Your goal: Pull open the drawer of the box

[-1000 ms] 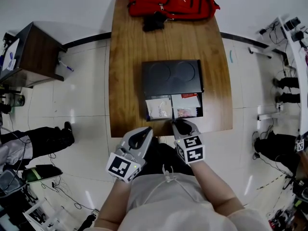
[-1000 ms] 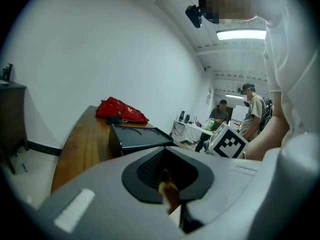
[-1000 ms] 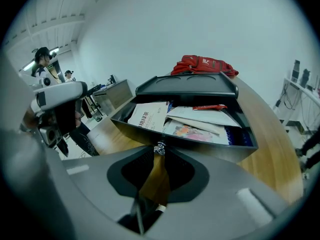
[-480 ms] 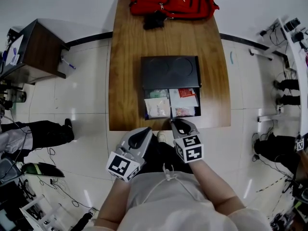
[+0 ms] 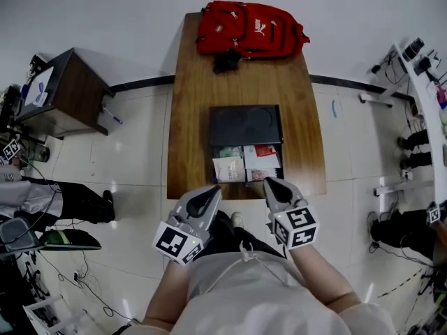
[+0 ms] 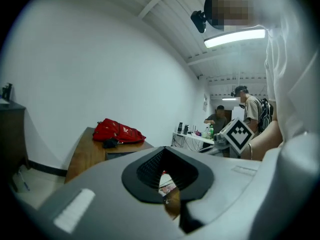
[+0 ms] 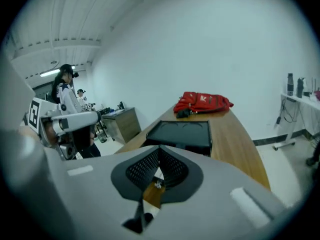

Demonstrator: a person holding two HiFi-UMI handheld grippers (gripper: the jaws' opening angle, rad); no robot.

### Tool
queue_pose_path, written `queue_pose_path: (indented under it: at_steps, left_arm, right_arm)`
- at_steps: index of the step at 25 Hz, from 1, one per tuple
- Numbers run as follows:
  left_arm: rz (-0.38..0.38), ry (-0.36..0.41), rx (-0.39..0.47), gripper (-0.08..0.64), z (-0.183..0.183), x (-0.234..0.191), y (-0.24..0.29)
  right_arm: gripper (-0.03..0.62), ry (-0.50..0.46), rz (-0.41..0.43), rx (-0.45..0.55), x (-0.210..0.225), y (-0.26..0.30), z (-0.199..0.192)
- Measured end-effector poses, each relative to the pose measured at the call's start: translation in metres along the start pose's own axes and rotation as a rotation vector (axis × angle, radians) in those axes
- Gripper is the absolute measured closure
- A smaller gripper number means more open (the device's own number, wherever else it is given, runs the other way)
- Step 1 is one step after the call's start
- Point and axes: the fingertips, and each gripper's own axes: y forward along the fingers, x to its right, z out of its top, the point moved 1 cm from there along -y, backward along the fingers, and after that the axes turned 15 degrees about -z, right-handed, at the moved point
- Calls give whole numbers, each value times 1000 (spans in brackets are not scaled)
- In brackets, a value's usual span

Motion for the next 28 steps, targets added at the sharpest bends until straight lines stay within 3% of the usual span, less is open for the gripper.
queue_pose_path:
  at_steps: [4, 10, 19, 28]
  left_arm:
    - [7, 75, -5, 554, 21, 8, -7]
    - [8, 77, 55, 554, 39, 18, -17]
    - [-3, 83, 64, 554, 36, 66, -55]
    - [-22, 86, 97, 554, 17, 163, -134]
  right_arm:
    - [588, -51, 0, 117, 2, -28, 36]
    - [588, -111, -3, 252, 1, -63, 60]
    - [588, -100, -5, 253, -24, -124, 30]
    - [588, -97, -17, 291, -82, -212, -24]
